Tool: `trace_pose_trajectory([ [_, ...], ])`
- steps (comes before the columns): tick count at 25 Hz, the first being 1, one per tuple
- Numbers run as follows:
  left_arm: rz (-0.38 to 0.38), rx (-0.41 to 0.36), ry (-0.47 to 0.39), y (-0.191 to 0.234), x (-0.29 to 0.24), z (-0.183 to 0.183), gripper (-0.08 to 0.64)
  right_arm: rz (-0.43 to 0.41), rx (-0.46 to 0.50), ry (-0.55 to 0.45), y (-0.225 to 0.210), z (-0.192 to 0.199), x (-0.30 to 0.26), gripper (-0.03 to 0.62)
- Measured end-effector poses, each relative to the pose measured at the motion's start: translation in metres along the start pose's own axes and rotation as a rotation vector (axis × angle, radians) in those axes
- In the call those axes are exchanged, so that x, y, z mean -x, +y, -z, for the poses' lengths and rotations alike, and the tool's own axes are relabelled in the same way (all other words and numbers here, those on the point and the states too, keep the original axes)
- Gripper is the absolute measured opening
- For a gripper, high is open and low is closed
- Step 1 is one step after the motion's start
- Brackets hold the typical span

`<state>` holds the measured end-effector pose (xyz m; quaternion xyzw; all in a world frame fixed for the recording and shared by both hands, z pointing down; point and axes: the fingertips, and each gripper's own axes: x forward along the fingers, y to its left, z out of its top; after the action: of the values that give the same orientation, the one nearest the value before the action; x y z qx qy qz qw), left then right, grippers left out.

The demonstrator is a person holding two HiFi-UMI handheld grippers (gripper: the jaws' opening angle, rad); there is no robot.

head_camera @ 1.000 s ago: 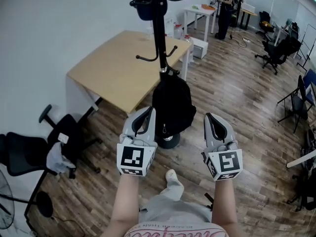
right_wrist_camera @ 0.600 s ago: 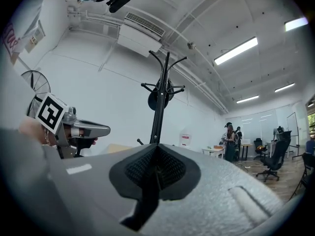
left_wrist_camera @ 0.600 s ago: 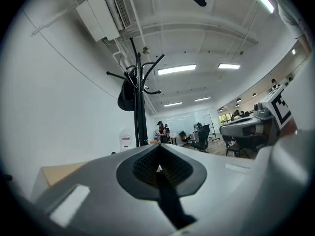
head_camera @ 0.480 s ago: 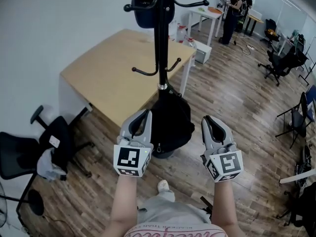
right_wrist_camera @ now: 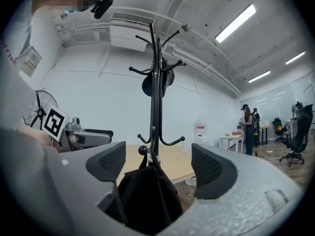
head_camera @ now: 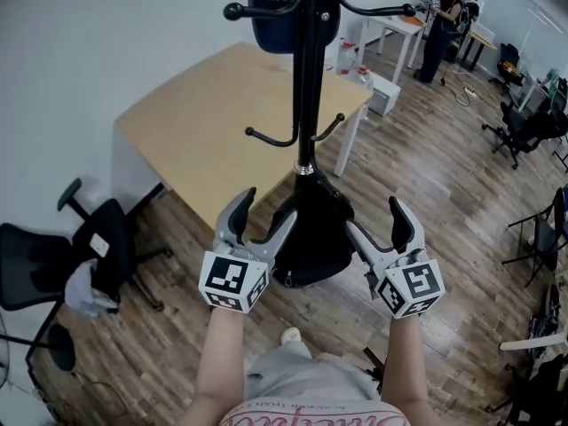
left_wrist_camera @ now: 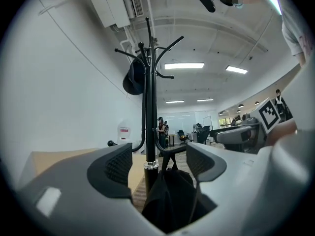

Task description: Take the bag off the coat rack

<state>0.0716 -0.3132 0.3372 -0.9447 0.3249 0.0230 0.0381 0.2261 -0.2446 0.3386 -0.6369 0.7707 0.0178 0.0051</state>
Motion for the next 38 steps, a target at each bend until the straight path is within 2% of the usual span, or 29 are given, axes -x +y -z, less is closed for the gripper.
trace_pose_trajectory([
  [1,0.005,0.006,0.008,0.0,-0.001,0.003,0.377,-0.007,-0.009,0.007,-0.002,0.003,-0.003,0.422],
  [3,0.0,0.008,0.027,0.001,-0.001,0.009,0.393,-0.026,-0.014,0.021,-0.002,0.008,-0.007,0.423],
  [8,-0.031,0.04,0.061,0.002,-0.001,0.026,0.354,-0.087,-0.028,0.034,-0.005,0.019,-0.017,0.42],
  [11,-0.061,0.072,0.086,0.004,-0.002,0.039,0.317,-0.129,-0.03,0.075,-0.01,0.034,-0.024,0.417],
  [18,-0.16,0.155,0.114,0.009,-0.006,0.067,0.287,-0.241,-0.001,0.169,-0.016,0.071,-0.038,0.331],
  [21,-0.191,0.167,0.139,0.005,-0.006,0.084,0.261,-0.279,-0.007,0.207,-0.019,0.088,-0.042,0.327],
  [27,-0.201,0.178,0.223,-0.003,-0.01,0.121,0.252,-0.325,-0.031,0.288,-0.021,0.126,-0.053,0.327],
  [38,-0.202,0.214,0.366,-0.008,-0.021,0.175,0.256,-0.357,-0.05,0.415,-0.022,0.183,-0.071,0.325],
])
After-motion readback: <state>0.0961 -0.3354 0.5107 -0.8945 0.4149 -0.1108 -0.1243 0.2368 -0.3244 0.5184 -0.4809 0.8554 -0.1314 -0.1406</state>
